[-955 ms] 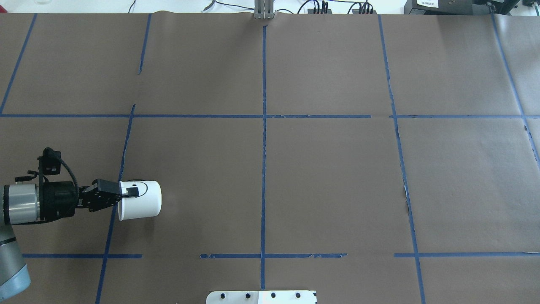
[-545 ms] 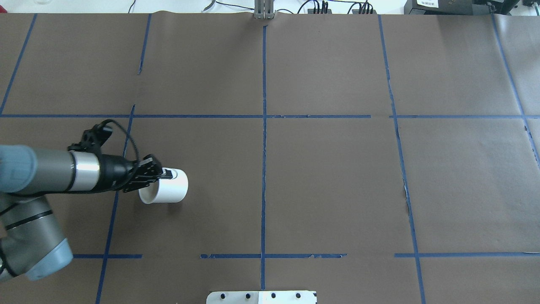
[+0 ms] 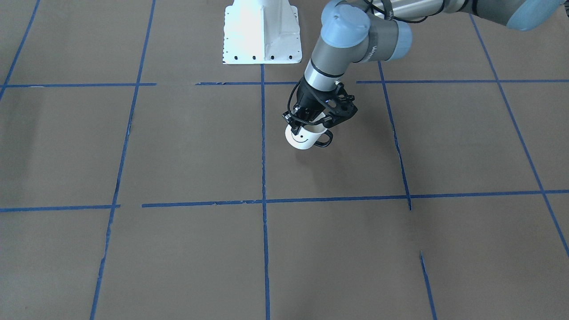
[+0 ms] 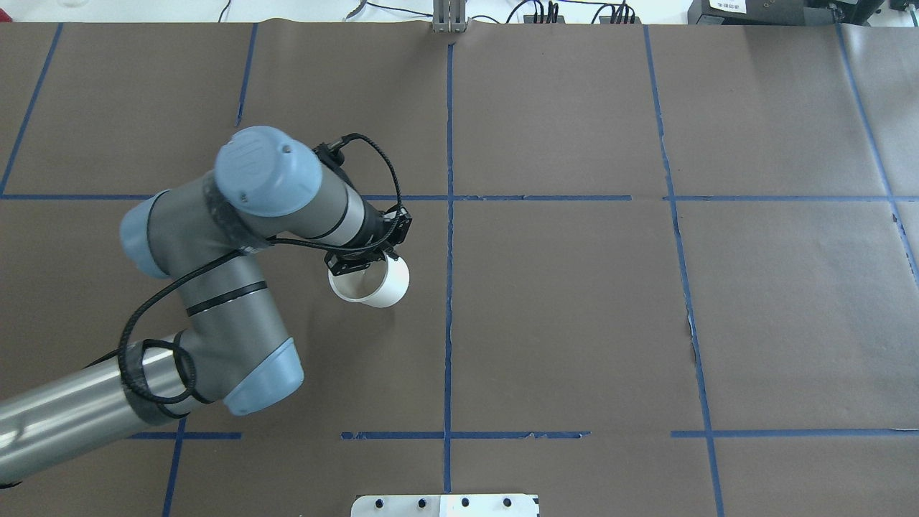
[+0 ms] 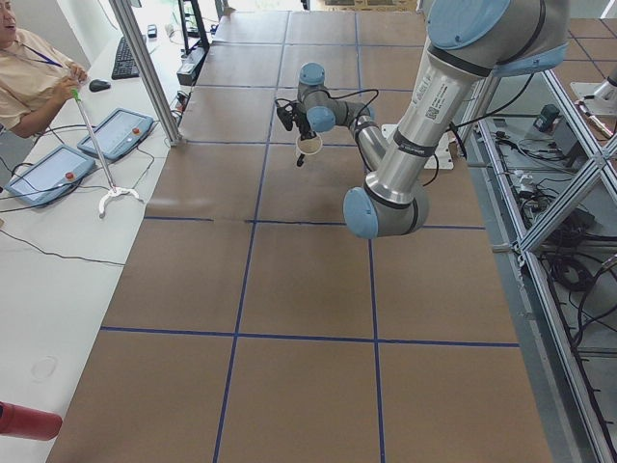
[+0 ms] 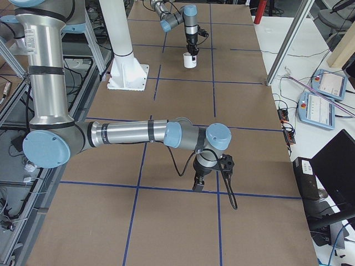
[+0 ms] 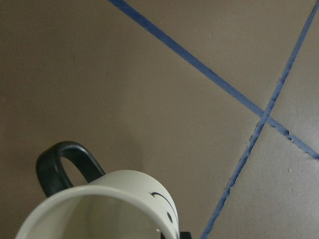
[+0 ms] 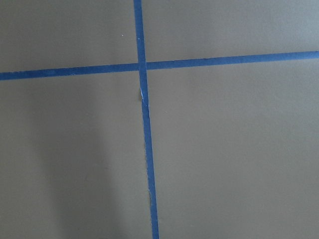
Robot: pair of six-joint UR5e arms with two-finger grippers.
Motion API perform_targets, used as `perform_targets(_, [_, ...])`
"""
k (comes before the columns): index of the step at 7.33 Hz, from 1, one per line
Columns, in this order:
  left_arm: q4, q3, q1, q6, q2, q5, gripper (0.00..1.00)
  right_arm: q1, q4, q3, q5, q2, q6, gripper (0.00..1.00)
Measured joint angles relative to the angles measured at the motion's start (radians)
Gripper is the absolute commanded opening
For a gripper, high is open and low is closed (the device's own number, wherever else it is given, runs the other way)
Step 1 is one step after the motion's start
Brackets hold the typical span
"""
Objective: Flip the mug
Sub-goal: 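Lift the mug with the left gripper and carry it toward the table center, then rotate the mug upright, set it down, and open the left gripper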
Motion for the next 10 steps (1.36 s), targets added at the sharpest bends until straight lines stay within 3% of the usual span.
perform_targets(2, [0.145, 0.164, 0.014, -0.006, -0.184, 0.0, 0.0, 0.0, 0.0, 0.0, 0.0, 0.0, 0.0, 1.0])
perform_targets(4, [0.165, 0.283, 0.048, -0.008, -0.272, -0.001, 0.0, 0.0, 0.0, 0.0, 0.0, 0.0, 0.0, 1.0])
perform_targets(5, [0.164, 0.313, 0.064, -0.009, -0.286, -0.001, 0.45, 0.0, 0.0, 0.0, 0.0, 0.0, 0.0, 1.0])
perform_targets(6, [0.163, 0.327, 0.076, -0.01, -0.29, 0.0, 0.76, 0.0, 0.0, 0.0, 0.0, 0.0, 0.0, 1.0])
perform_targets(7, [0.163, 0.332, 0.082, -0.01, -0.29, 0.012, 0.99, 0.0, 0.0, 0.0, 0.0, 0.0, 0.0, 1.0])
perform_targets(9, [0.164, 0.275, 0.084, -0.003, -0.273, 0.045, 1.0, 0.0, 0.0, 0.0, 0.0, 0.0, 0.0, 1.0])
perform_targets(10, [0.168, 0.17, 0.079, 0.013, -0.229, 0.047, 1.0, 0.0, 0.0, 0.0, 0.0, 0.0, 0.0, 1.0])
